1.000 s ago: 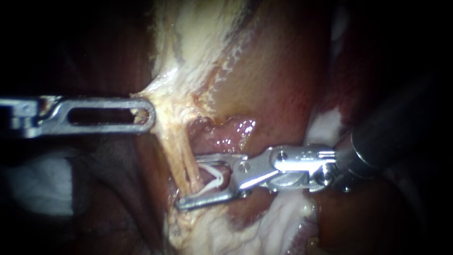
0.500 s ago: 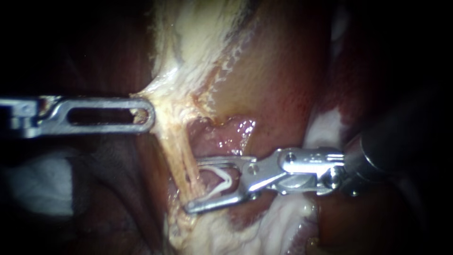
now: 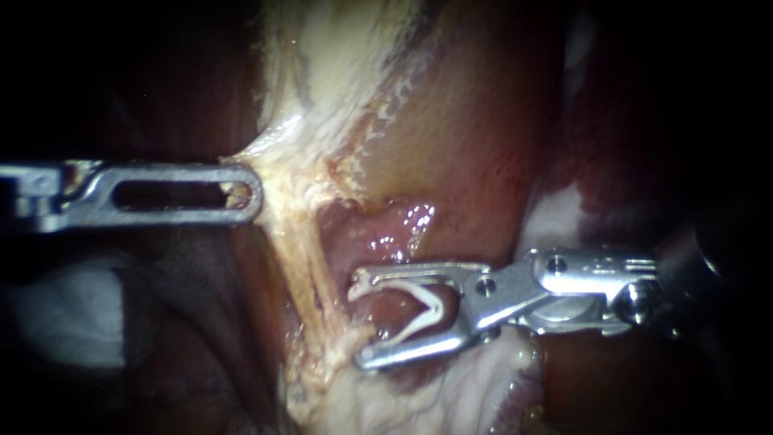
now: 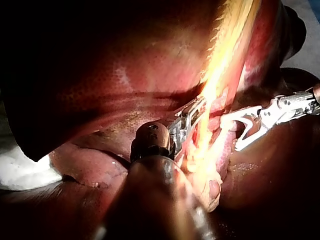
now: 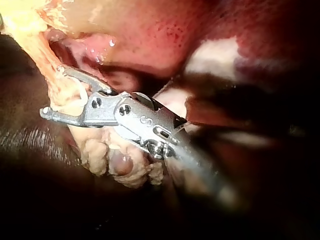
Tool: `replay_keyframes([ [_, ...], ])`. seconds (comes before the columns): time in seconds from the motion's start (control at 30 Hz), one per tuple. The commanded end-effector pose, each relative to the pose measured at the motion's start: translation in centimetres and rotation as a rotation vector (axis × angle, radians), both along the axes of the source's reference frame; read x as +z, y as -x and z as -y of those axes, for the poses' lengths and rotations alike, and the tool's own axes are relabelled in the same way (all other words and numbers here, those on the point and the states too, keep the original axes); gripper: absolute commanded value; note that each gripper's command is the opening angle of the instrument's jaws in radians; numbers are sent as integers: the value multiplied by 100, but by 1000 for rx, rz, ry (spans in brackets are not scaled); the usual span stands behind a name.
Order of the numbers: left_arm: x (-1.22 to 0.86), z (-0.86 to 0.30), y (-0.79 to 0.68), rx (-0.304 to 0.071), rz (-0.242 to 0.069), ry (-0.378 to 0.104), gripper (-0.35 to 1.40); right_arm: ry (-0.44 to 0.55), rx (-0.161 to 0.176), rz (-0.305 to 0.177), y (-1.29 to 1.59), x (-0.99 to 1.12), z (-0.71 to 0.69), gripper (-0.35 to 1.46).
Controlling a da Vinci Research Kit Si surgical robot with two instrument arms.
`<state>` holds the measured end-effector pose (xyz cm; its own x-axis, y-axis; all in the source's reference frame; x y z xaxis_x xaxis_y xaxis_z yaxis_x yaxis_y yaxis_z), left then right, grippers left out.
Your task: Clipping first clip left tube
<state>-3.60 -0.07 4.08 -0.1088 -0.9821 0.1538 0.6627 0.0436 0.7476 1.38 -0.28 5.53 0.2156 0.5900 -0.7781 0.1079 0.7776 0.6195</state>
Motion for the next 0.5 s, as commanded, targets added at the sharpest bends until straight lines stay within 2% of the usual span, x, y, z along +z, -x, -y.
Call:
replay_keyframes([
  [0.03, 1, 0, 0, 0, 0, 0, -35, -7, 2, -2, -1, -4, 0, 58],
  [0.23, 1, 0, 1, 0, 0, 0, -35, -7, 6, -4, -9, -12, 1, 58],
  [0.5, 2, 0, 1, 0, 0, 0, -35, 3, 7, -3, -30, 6, 12, 58],
])
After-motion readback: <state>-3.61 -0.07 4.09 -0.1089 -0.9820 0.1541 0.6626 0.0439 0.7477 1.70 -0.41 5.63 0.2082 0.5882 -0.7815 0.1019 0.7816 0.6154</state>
